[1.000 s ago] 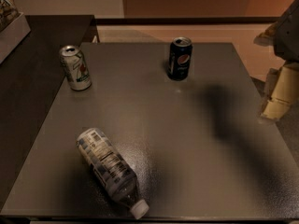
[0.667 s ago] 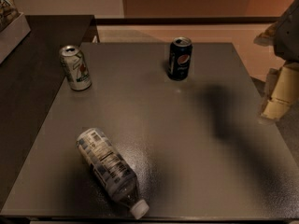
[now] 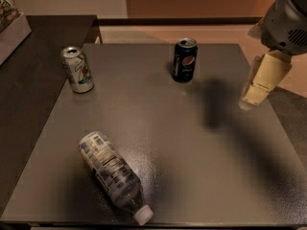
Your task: Move pepsi can near blue plastic bottle
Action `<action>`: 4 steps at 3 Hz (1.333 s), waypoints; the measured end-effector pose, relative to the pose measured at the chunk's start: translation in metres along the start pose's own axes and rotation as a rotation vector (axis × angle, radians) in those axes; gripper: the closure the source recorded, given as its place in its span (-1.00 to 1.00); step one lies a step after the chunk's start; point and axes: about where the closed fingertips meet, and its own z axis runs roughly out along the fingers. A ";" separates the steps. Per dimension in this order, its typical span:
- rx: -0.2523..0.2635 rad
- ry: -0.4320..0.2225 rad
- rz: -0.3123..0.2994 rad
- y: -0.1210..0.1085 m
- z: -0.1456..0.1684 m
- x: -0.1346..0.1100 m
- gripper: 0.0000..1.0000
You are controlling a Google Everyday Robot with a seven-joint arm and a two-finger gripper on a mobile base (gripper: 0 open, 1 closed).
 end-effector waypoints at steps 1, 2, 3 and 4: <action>0.018 -0.065 0.056 -0.027 0.016 -0.024 -1.00; 0.039 -0.127 0.132 -0.057 0.031 -0.044 -1.00; 0.049 -0.177 0.186 -0.081 0.049 -0.060 -1.00; 0.035 -0.214 0.215 -0.096 0.070 -0.077 -1.00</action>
Offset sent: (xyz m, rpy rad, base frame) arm 0.1215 0.0366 -0.0030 0.2436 -0.0849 -0.1871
